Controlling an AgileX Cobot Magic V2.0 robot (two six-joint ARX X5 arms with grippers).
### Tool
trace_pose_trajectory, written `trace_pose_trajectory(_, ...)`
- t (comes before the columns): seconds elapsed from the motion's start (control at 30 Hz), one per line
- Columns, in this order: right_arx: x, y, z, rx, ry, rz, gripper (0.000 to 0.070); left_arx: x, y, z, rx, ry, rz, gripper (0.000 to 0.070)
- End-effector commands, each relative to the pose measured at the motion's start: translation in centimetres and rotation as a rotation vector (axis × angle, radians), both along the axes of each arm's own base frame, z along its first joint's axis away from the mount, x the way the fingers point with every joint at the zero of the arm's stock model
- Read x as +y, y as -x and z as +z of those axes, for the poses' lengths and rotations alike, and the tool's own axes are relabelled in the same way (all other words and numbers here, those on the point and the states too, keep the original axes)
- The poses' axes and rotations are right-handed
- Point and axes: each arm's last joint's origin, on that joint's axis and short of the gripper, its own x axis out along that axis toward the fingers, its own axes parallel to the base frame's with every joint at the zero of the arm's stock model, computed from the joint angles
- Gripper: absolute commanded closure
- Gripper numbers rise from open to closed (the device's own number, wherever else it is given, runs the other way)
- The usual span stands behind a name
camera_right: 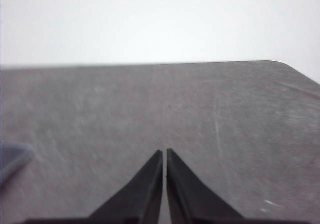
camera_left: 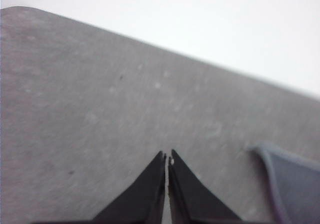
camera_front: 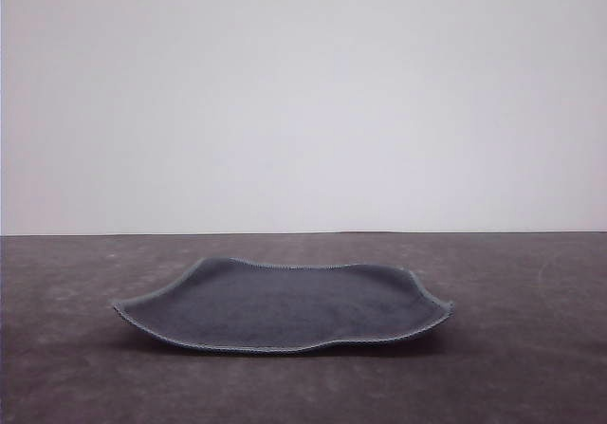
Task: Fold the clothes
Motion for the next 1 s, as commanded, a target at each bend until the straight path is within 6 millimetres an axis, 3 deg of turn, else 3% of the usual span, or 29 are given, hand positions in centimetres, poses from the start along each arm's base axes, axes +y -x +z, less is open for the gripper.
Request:
trace_pose_trajectory(0.0, 0.0, 0.0, 0.4, -0.043, -0.158, 0.004, 0.0689, 0.0, -0.1, -0.2, -0.02, 0.117, 0.008, 0.07)
trace_pose_trajectory(0.17, 0.0, 0.5, 2.5, -0.113, -0.218, 0.017, 0.0692, 0.0, 0.1, 1.7, -0.126, 0.154, 0.002, 0.07)
trace_pose_trajectory(0.3, 0.0, 1.5, 5.5, -0.146, -0.226, 0.025, 0.0695, 0.0, 0.8, 4.1, -0.157, 0.159, -0.001, 0.0698)
trace_pose_trajectory(0.63, 0.3, 2.8, 11.3, 0.078, -0.211, 0.114, 0.0695, 0.1, 2.9, 9.7, 0.153, 0.075, 0.011, 0.0698)
trace_pose_trajectory(0.77, 0.5, 1.8, 11.9, 0.204, -0.198, 0.17, 0.0695, -0.1, 2.4, 10.7, 0.307, 0.029, -0.047, 0.0698)
trace_pose_trajectory(0.97, 1.0, -0.4, 10.7, 0.418, -0.18, 0.314, 0.0695, -0.6, 0.4, 10.6, 0.496, 0.037, -0.201, 0.0698)
